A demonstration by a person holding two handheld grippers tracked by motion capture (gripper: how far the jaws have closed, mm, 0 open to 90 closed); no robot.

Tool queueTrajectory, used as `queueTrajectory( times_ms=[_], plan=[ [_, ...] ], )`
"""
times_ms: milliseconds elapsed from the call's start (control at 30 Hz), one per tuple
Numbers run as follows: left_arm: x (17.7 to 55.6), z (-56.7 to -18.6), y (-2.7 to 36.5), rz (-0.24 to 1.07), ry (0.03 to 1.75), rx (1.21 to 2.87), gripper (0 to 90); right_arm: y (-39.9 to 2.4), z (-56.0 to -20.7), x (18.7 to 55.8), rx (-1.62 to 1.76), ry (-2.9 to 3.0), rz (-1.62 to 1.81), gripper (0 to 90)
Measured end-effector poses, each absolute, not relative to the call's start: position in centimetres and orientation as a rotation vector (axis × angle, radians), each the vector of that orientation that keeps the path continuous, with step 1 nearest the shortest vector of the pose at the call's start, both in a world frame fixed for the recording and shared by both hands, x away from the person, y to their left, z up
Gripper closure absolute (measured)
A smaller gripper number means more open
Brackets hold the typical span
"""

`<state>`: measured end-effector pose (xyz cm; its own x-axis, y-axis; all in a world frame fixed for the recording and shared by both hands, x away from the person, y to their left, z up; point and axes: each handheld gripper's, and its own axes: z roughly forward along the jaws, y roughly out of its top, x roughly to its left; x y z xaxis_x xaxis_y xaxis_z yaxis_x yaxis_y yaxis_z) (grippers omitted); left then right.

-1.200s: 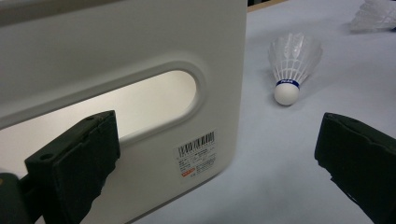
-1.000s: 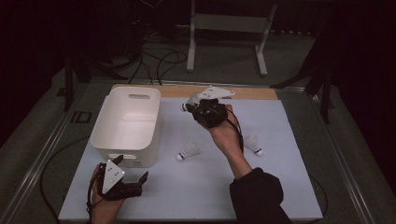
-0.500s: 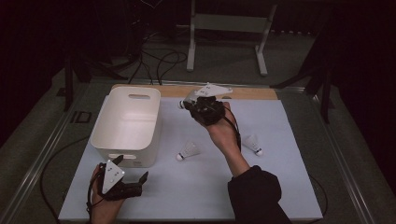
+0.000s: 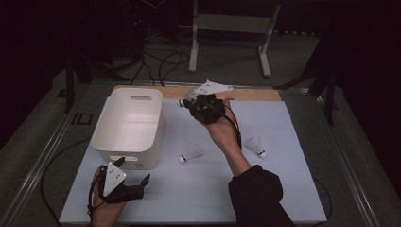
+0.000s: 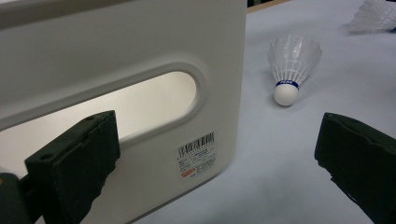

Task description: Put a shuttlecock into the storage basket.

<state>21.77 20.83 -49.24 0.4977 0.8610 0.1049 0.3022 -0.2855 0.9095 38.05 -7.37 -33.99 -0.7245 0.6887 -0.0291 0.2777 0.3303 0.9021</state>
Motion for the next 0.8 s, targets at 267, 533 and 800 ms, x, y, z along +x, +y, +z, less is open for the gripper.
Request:
queueTrajectory(
  times_ms=[267,533,800],
  plan=[
    [21.8,-49.2,20.8,0.769,0.973,1.825,0.6,-6.8,-34.1,38.2,0.849,2.194,1.38,85.0],
    [21.8,-49.2,20.8,0.768,0.972,1.828,0.6,-6.3,-34.1,38.4,0.844,2.198,1.371,85.0],
    [21.8,-49.2,20.9,0.768,0.974,1.833,0.6,-5.9,-34.1,38.5,0.84,2.2,1.373,85.0]
  ],
)
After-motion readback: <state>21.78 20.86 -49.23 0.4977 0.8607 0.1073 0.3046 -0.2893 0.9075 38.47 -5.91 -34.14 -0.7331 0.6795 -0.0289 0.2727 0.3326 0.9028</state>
